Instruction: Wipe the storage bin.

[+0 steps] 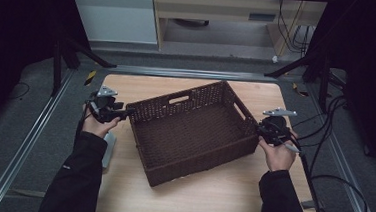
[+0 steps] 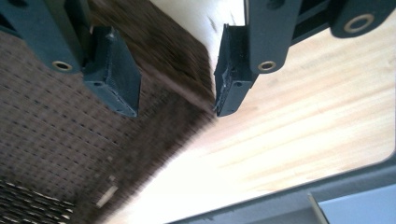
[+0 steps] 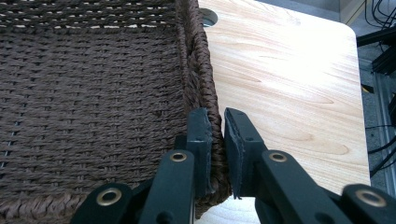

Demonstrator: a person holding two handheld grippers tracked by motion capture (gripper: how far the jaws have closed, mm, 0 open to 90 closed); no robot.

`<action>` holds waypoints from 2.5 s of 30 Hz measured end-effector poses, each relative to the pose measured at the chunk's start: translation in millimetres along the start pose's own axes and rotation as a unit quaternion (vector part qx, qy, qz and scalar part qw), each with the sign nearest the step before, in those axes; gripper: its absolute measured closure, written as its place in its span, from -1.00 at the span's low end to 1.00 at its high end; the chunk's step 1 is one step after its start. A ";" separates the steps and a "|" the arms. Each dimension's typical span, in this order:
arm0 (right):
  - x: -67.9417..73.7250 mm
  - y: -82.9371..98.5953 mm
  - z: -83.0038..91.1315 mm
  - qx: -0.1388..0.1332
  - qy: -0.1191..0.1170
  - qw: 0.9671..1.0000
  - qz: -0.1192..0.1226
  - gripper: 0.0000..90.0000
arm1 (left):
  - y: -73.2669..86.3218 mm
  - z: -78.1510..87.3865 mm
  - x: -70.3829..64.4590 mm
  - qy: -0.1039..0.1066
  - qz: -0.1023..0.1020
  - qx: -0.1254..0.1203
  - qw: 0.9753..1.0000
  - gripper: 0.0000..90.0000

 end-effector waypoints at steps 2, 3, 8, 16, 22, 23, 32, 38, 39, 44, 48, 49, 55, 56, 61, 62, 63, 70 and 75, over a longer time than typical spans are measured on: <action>-0.5 -0.6 -0.7 -0.001 0.000 1.000 -0.001 0.79 | -2.3 -8.0 4.7 0.003 -0.003 0.006 1.000 0.11; -0.6 -0.7 -0.7 -0.001 0.000 1.000 -0.001 0.78 | -3.6 -11.6 5.2 0.010 -0.004 0.008 1.000 0.12; -1.3 -2.9 2.4 -0.010 0.006 1.000 -0.003 0.62 | -3.1 -20.9 2.2 0.027 -0.005 0.013 1.000 0.30; 6.6 -5.4 24.3 -0.040 -0.023 0.999 -0.004 0.09 | 10.6 -9.0 -8.3 0.015 0.005 0.019 1.000 0.29; 17.1 -3.3 24.9 -0.040 -0.035 0.999 -0.005 -0.10 | 22.5 1.4 -17.0 0.017 0.010 0.019 1.000 0.27; 20.7 -3.6 24.2 -0.041 -0.042 0.998 -0.013 -0.15 | 25.5 3.9 -19.1 0.017 0.012 0.020 1.000 0.26; 31.0 -5.3 13.9 -0.038 -0.072 0.996 -0.024 -0.12 | 32.8 12.9 -24.3 0.026 0.009 0.010 1.000 0.21; 26.6 -6.7 6.9 -0.034 -0.058 0.997 -0.025 0.01 | 25.5 3.6 -17.7 0.030 -0.003 0.015 0.999 0.36; 25.2 -8.1 5.2 -0.035 -0.057 0.997 -0.024 0.01 | 25.7 -0.3 -17.9 0.042 -0.001 0.020 0.999 0.37; 23.9 -11.4 2.9 -0.035 -0.050 0.998 -0.022 0.02 | 27.9 -3.8 -22.8 0.049 -0.005 0.026 0.998 0.58; 26.0 -13.5 5.4 -0.038 -0.045 0.998 -0.016 0.00 | 30.4 -2.5 -24.5 0.044 -0.004 0.028 0.999 0.58; 28.5 -14.4 9.4 -0.049 -0.057 0.997 -0.016 0.00 | 32.7 -0.8 -26.3 0.043 -0.001 0.027 0.999 0.58; 40.4 -14.0 16.8 -0.050 -0.074 0.996 0.002 0.03 | 39.9 4.2 -33.6 0.040 0.005 0.022 0.999 0.58; 43.9 -13.3 17.2 -0.049 -0.081 0.996 0.003 0.04 | 41.5 5.5 -35.5 0.039 0.007 0.021 0.999 0.58; 59.1 -7.6 10.3 -0.030 -0.094 0.995 0.009 0.08 | 49.5 12.2 -46.5 0.037 0.002 0.023 0.999 0.57; 59.1 -7.6 10.3 -0.030 -0.094 0.995 0.009 0.08 | 49.5 12.2 -46.5 0.037 0.002 0.023 0.999 0.57; 60.7 -8.4 8.3 -0.030 -0.098 0.995 0.007 0.12 | 51.3 14.4 -48.5 0.042 -0.002 0.021 0.999 0.56; 56.9 -11.2 4.6 -0.031 -0.088 0.996 -0.001 0.22 | 45.5 12.5 -45.6 0.043 -0.015 0.019 0.999 0.50; 53.0 -15.1 0.2 -0.036 -0.082 0.996 -0.005 0.24 | 48.4 1.5 -52.2 0.041 -0.030 0.045 0.998 0.64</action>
Point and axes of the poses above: each handheld gripper's, and its own axes: z roughly backward along the jaws, y roughly out of its underside, x roughly to its left, the point moved 9 cm from there along -z, roughly forward along the jaws, and after that the axes turned 12 degrees about x, right-handed, at the moved point
